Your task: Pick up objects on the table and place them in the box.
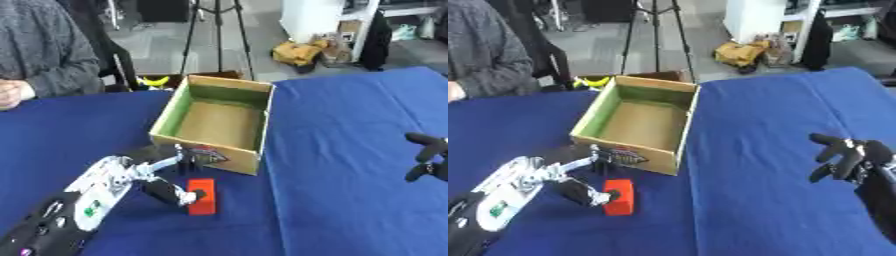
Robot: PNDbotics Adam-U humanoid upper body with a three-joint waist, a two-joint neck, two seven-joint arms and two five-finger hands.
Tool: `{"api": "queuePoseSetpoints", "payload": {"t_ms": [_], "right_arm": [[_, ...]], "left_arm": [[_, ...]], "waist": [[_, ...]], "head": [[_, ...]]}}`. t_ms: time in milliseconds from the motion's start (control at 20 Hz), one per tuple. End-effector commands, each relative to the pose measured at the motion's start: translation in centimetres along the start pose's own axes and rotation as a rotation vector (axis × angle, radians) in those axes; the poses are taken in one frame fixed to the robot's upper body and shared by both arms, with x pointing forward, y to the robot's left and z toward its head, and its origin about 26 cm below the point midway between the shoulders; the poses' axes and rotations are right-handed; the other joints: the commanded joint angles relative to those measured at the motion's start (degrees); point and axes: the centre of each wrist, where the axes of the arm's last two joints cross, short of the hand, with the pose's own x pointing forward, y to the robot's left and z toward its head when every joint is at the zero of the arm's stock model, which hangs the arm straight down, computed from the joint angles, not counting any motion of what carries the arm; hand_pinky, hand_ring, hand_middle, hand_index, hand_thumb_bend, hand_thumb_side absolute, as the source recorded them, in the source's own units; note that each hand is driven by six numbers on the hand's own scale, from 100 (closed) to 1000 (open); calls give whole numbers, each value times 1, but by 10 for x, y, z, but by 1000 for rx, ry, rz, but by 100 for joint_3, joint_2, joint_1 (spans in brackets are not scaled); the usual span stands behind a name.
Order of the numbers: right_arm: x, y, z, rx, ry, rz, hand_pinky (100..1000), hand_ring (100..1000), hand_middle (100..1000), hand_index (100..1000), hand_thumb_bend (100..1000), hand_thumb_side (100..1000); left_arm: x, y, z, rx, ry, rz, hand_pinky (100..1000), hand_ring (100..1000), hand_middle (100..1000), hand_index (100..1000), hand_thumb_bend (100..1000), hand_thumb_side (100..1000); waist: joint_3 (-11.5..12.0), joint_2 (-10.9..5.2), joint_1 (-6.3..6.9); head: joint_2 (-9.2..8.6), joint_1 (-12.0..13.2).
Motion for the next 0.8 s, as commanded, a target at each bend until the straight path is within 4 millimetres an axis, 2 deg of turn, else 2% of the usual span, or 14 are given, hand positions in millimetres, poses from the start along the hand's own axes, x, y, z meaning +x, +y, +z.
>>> {"api": "queuePoseSetpoints", "payload": {"t_ms": [50, 100, 500, 800], "right_arm": [[9, -3, -4, 22, -20, 25, 529, 916, 556, 452, 100, 831], [9, -4, -3, 21, -20, 26, 529, 916, 556, 452, 100, 827], [9, -5, -3, 17, -23, 28, 529, 915, 556, 452, 100, 824], [9, -5, -3, 18, -24, 27, 529, 915, 556, 452, 100, 823]], "left_arm": [[-3, 2, 1, -7, 12, -27, 603, 605, 624, 758, 450, 529], [-3, 3, 1, -8, 9, -31, 621, 616, 637, 768, 469, 557], [3, 30, 23, -27, -36, -87, 636, 621, 643, 774, 574, 603], [9, 31, 23, -58, -47, -98, 639, 623, 618, 776, 652, 614]], "waist": [[-15, -46, -19], [-16, -48, -23], [2, -65, -37], [-1, -65, -48]], "head": [[-48, 13], [-50, 10], [-55, -20], [-71, -14]]}}
